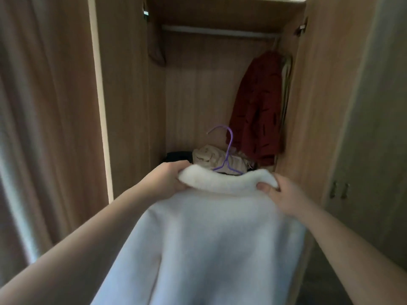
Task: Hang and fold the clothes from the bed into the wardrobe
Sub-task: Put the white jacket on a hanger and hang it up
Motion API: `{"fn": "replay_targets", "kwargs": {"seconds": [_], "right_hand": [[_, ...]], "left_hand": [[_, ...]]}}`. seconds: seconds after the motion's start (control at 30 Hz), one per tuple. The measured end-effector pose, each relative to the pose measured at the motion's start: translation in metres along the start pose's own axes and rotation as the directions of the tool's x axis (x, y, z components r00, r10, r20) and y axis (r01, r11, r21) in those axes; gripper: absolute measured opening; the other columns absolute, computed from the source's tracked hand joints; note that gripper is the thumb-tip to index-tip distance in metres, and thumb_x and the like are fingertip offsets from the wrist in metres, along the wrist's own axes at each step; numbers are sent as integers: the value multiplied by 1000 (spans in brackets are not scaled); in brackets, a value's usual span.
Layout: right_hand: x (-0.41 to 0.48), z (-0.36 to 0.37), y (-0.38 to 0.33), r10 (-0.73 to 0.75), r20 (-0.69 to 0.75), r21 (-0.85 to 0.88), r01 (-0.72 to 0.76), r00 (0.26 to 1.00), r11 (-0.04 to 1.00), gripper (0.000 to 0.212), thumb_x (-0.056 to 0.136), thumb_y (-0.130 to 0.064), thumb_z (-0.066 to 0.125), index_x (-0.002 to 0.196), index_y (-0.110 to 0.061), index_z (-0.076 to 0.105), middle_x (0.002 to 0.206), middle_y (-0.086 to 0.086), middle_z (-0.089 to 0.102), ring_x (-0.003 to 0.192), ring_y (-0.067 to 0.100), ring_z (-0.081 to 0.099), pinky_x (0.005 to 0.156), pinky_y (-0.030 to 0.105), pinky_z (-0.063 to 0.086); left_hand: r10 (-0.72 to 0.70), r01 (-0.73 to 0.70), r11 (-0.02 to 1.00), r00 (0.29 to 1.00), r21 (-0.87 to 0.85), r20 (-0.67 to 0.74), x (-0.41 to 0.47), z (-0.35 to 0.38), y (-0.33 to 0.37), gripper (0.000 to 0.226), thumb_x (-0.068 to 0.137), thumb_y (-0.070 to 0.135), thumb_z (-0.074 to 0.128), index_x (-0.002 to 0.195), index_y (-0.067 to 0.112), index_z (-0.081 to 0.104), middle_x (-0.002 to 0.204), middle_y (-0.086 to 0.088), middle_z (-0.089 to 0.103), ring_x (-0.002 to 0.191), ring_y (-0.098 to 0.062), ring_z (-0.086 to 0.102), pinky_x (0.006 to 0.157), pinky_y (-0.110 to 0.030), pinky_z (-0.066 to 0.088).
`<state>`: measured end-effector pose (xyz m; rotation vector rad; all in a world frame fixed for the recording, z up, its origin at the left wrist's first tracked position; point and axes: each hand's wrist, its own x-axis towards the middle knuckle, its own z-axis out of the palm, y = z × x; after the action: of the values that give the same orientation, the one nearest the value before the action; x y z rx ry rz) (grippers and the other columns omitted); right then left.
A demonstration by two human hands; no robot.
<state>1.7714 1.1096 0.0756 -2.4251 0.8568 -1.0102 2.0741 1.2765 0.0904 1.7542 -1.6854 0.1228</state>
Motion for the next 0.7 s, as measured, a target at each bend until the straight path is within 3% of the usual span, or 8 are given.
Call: {"fn": "replay_targets", "kwargs": {"seconds": [0.07, 0.17, 0.2, 0.27, 0.33, 0.4, 0.53, 0.7], "right_hand": [[30, 11, 8, 8, -59, -12, -9, 998, 1000, 21, 82, -62, 60, 101, -53, 62, 93, -21, 73, 87, 0, 67, 78, 28, 54], [72, 19, 31, -37, -164, -137, 15, 986, 990, 47, 76, -75, 44, 108, -42, 57, 90, -10, 71, 86, 20, 67, 72, 37, 51], [84, 20, 39, -61, -188, -176, 28, 980, 984, 47, 76, -76, 41, 106, -41, 55, 82, -11, 68, 82, 23, 66, 66, 35, 48], [110, 19, 56, -116, -219, -229, 64, 969, 971, 44, 78, -76, 39, 98, -38, 51, 70, -15, 58, 73, 23, 62, 59, 33, 41], [142, 14, 71, -176, -235, -273, 109, 956, 956, 37, 81, -73, 38, 89, -38, 46, 66, -15, 54, 63, 18, 55, 54, 33, 38], [178, 3, 83, -216, -230, -304, 141, 949, 942, 31, 84, -69, 39, 86, -38, 42, 65, -12, 53, 59, 14, 51, 52, 33, 36], [253, -21, 113, -219, -226, -215, 171, 949, 962, 21, 91, -59, 47, 102, -41, 46, 73, -11, 59, 66, 11, 57, 57, 34, 41], [342, -28, 150, -217, -158, -152, 194, 963, 969, 21, 92, -56, 53, 100, -37, 55, 87, -12, 62, 79, 12, 59, 69, 37, 45]], "left_hand": [[-86, 84, 996, 993, 29, 85, 19, -3, -16, 46, 71, 46, 79, 109, 49, 54, 95, 21, 67, 89, 0, 64, 74, -25, 53], [-127, 203, 942, 953, -267, 276, 52, -1, -30, 68, 69, 66, 76, 128, 43, 51, 109, 17, 69, 102, -5, 67, 83, -26, 56], [-146, 224, 923, 956, -313, 253, 65, 5, -31, 70, 69, 75, 69, 127, 38, 54, 109, 14, 70, 102, -6, 68, 84, -27, 55], [-189, 206, 960, 977, -188, 104, 99, 23, -34, 63, 74, 81, 58, 112, 31, 61, 100, 8, 70, 95, -11, 68, 82, -32, 54], [-185, 182, 982, 981, -54, -57, 139, 42, -39, 41, 85, 66, 61, 97, 27, 63, 88, 5, 69, 83, -15, 67, 78, -37, 52], [-151, 144, 988, 976, -50, -155, 180, 51, -44, 32, 87, 59, 63, 88, 27, 62, 79, 7, 68, 76, -15, 65, 73, -37, 51], [-101, 114, 993, 947, 28, -304, 267, 55, -51, 42, 74, 75, 51, 85, 34, 56, 72, 10, 66, 69, -5, 62, 66, -34, 51], [-69, 116, 990, 903, 86, -425, 352, 75, -71, 39, 76, 74, 51, 90, 38, 52, 75, 14, 65, 70, -2, 61, 62, -32, 50]]}}
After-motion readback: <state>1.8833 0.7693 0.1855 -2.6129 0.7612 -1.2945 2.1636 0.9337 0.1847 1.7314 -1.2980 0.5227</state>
